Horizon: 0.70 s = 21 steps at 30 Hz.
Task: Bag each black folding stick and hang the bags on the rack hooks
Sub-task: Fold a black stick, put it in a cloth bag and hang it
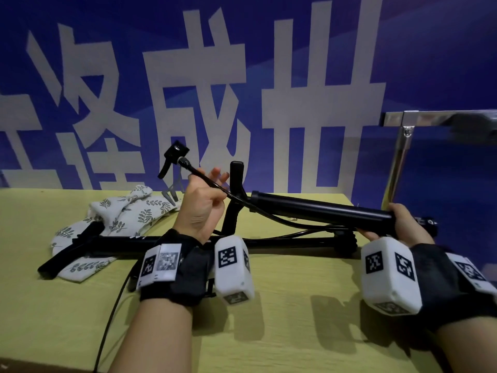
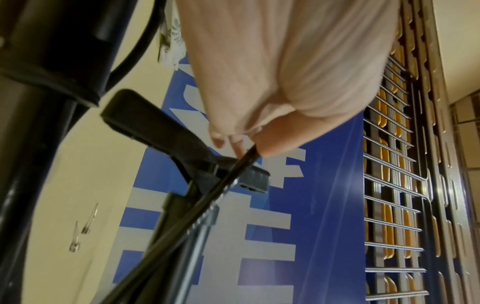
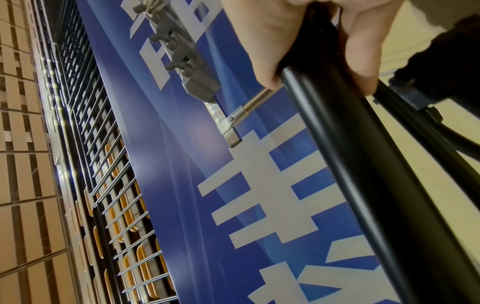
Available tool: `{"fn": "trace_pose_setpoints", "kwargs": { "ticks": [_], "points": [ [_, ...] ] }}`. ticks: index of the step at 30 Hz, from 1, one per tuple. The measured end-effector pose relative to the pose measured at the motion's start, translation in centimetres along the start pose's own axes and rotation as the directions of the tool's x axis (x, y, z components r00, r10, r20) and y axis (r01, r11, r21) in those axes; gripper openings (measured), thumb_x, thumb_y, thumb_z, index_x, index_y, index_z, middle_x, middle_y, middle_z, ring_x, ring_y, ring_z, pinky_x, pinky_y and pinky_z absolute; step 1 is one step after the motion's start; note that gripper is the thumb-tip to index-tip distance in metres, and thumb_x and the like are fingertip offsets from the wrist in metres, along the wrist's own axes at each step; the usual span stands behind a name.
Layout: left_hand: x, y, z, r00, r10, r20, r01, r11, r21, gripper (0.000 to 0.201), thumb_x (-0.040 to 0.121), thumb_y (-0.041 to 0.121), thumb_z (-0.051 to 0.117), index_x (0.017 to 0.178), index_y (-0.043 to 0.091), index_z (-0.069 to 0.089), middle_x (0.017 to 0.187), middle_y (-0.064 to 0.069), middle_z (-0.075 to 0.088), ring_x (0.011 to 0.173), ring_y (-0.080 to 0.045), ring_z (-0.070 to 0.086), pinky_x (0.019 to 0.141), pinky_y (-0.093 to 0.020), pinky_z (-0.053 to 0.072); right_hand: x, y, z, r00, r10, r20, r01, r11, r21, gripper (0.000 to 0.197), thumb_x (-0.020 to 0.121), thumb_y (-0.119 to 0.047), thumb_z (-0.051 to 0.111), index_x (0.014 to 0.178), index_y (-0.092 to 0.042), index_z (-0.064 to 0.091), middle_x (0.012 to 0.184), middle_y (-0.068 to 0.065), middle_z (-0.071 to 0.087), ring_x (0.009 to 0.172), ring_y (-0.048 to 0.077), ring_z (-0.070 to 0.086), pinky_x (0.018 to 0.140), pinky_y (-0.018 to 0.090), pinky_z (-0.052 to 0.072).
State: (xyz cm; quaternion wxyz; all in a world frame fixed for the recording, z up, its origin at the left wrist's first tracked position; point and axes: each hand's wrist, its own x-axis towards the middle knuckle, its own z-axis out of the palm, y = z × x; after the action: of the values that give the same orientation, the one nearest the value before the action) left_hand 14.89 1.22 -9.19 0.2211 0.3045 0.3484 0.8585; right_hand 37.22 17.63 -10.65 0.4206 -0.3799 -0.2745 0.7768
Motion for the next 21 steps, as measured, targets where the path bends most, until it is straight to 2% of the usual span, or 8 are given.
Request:
{"fn": "trace_pose_setpoints", "kwargs": {
  "ticks": [3, 6, 8, 10, 12, 15, 18, 21],
  "points": [
    [-0.1, 0.1, -0.4, 0.998, -0.043, 0.053, 0.041, 0.999, 0.033, 0.045, 0.085, -0.025, 0.025, 0.086, 0.019, 0.033, 0.101, -0.006, 0.047, 0.106, -0.027, 0.053, 0.098, -0.05, 0.042, 0.2, -0.1, -0.1, 1.0, -0.004, -0.013, 0.004, 1.0, -0.006, 0.035, 0.095, -0.033, 0.049, 0.113, -0.005, 0.038, 0.126, 0.02, 0.052, 0.122, 0.028, 0.053, 0.109, 0.028, 0.037],
    [-0.2, -0.3, -0.4, 0.993, -0.073, 0.09, 0.056, 0.982, 0.182, 0.036, 0.093, -0.014, 0.035, 0.088, 0.021, 0.028, 0.12, -0.012, 0.051, 0.107, -0.03, 0.058, 0.09, -0.054, 0.046, 0.1, -0.1, -0.2, 1.0, 0.013, -0.011, -0.013, 1.0, -0.025, 0.041, 0.094, -0.035, 0.05, 0.12, -0.006, 0.04, 0.094, 0.021, 0.056, 0.125, 0.025, 0.051, 0.103, 0.025, 0.041],
    [-0.2, -0.6, -0.3, 0.994, -0.067, 0.089, 0.038, 0.953, 0.301, 0.036, 0.096, -0.009, 0.035, 0.087, 0.023, 0.023, 0.128, -0.014, 0.051, 0.106, -0.029, 0.062, 0.086, -0.054, 0.051, -0.3, -0.1, -0.1, 0.999, 0.021, -0.033, -0.023, 0.998, -0.056, 0.039, 0.094, -0.036, 0.05, 0.116, -0.006, 0.039, 0.101, 0.02, 0.055, 0.124, 0.025, 0.052, 0.082, 0.018, 0.054],
    [0.0, -0.8, -0.4, 0.995, -0.062, 0.084, 0.029, 0.936, 0.351, 0.036, 0.097, -0.007, 0.036, 0.085, 0.023, 0.021, 0.13, -0.015, 0.051, 0.097, -0.024, 0.066, 0.079, -0.05, 0.055, -0.4, -0.1, 0.0, 0.999, 0.017, -0.047, -0.021, 0.996, -0.091, 0.04, 0.094, -0.038, 0.049, 0.117, -0.006, 0.04, 0.12, 0.019, 0.054, 0.121, 0.027, 0.054, 0.043, 0.022, 0.052],
    [0.2, -0.8, -0.8, 0.995, -0.065, 0.078, 0.034, 0.935, 0.353, 0.036, 0.096, -0.007, 0.036, 0.086, 0.023, 0.019, 0.129, -0.017, 0.052, 0.09, -0.023, 0.066, 0.074, -0.047, 0.057, -0.4, -0.1, 0.1, 0.999, 0.012, -0.035, -0.015, 0.995, -0.102, 0.045, 0.094, -0.04, 0.048, 0.123, -0.007, 0.041, 0.125, 0.015, 0.055, 0.114, 0.024, 0.059, 0.031, 0.025, 0.045],
    [0.2, -0.8, -0.8, 0.997, -0.072, 0.025, 0.06, 0.945, 0.322, 0.035, 0.095, -0.009, 0.037, 0.087, 0.021, 0.021, 0.119, -0.016, 0.056, 0.084, -0.024, 0.065, 0.062, -0.041, 0.058, -0.6, 0.0, 0.2, 0.997, -0.081, 0.015, 0.082, 0.997, -0.011, 0.039, 0.092, -0.041, 0.053, 0.116, -0.012, 0.046, 0.101, 0.007, 0.058, 0.066, 0.015, 0.066, 0.033, 0.022, 0.047],
    [0.1, -0.8, -0.3, 0.992, -0.108, -0.062, 0.121, 0.959, 0.255, 0.022, 0.096, -0.006, 0.037, 0.1, 0.015, 0.032, 0.103, -0.019, 0.06, 0.082, -0.025, 0.063, 0.066, -0.044, 0.053, -0.5, 0.2, 0.4, 0.96, -0.279, 0.03, 0.281, 0.955, -0.092, 0.028, 0.085, -0.046, 0.059, 0.099, -0.023, 0.055, 0.089, -0.003, 0.06, 0.071, 0.011, 0.06, 0.052, 0.023, 0.044],
    [0.6, -1.3, -0.3, 0.954, -0.222, -0.199, 0.26, 0.947, 0.188, 0.038, 0.097, -0.001, 0.041, 0.134, -0.006, 0.032, 0.091, -0.02, 0.059, 0.078, -0.025, 0.06, 0.059, -0.039, 0.058, -0.5, 0.8, 0.8, 0.921, -0.375, 0.109, 0.39, 0.897, -0.208, 0.033, 0.083, -0.054, 0.057, 0.099, -0.025, 0.057, 0.092, -0.005, 0.059, 0.061, 0.01, 0.044, 0.053, 0.023, 0.033]
  ]
}}
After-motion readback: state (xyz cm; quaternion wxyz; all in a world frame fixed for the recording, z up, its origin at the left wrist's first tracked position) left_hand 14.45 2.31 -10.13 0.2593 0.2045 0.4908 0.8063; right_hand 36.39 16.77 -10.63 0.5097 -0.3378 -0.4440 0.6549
